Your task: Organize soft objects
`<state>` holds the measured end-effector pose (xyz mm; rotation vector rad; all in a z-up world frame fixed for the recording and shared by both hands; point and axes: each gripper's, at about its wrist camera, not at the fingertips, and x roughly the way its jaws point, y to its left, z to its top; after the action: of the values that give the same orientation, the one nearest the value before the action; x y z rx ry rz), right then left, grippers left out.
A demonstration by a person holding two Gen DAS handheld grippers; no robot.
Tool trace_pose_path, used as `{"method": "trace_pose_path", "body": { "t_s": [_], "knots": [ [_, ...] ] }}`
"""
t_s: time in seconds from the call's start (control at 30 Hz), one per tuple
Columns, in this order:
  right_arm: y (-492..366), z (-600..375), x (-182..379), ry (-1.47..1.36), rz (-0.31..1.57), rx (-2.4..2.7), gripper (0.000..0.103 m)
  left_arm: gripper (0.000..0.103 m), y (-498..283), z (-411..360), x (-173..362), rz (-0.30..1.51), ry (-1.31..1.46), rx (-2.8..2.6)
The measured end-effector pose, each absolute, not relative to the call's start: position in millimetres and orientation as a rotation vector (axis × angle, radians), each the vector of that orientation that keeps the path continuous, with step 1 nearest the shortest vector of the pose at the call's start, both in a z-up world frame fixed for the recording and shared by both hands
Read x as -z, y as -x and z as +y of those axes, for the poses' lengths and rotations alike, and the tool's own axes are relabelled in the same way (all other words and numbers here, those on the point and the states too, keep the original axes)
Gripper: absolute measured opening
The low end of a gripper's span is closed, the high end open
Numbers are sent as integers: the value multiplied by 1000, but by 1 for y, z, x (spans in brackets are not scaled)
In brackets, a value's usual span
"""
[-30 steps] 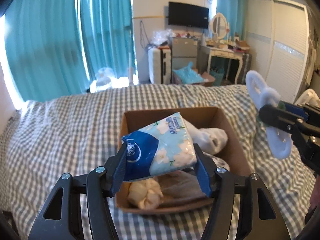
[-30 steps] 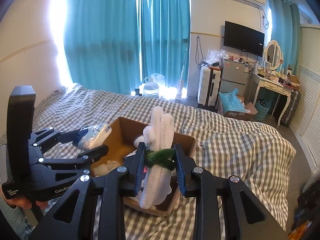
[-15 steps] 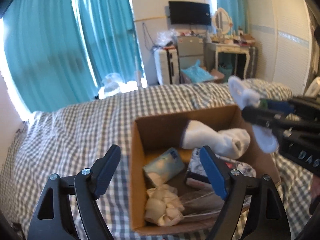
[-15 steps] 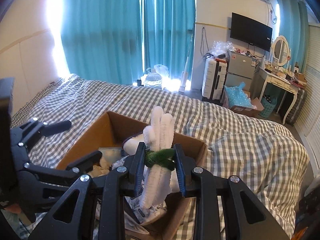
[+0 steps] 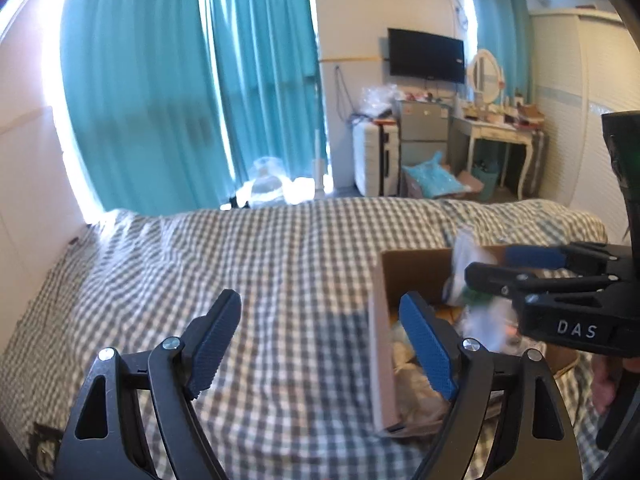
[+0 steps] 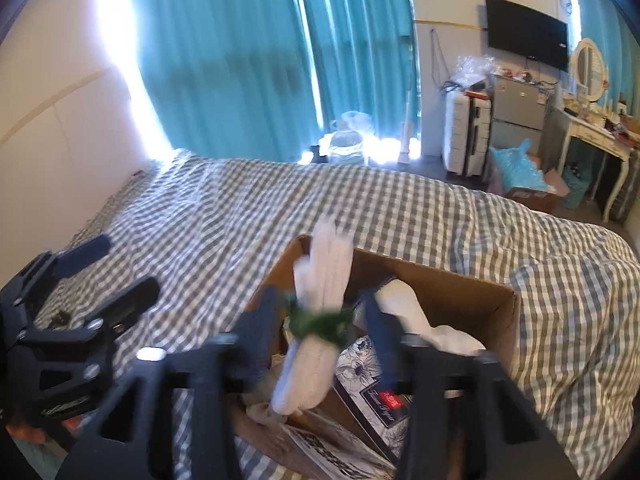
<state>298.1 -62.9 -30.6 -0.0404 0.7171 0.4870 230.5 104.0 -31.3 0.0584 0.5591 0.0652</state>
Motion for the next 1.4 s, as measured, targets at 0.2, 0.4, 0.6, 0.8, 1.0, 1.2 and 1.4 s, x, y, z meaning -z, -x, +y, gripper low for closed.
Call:
{"method": "trace_pose_path", "body": {
  "t_s": [0.2, 0.4, 0.6, 0.8, 1.0, 1.2, 1.4],
  "knots": [
    [-295, -42, 39, 59, 716, -440, 70, 83, -212, 103, 21, 503, -83, -91],
    [-270, -55, 8, 81, 650, -372, 71, 87, -162, 84, -41, 382, -118, -81],
    [-210, -89, -63, 109, 547, -301, 98, 97, -92, 63, -106, 221, -94, -64],
    [-125, -139, -119, 27, 420, -276, 103, 97, -52, 46, -120, 177, -88, -52],
    [-58, -164, -134, 22, 294, -239, 103, 98, -27, 42, -91, 159, -29, -4],
    [-28, -177, -98, -41, 273, -191, 103, 98, -36, 43, -23, 241, 39, 23],
    [-33, -175, -23, -21, 322, -154, 103, 98, -47, 30, 10, 325, 7, 23]
  ]
}}
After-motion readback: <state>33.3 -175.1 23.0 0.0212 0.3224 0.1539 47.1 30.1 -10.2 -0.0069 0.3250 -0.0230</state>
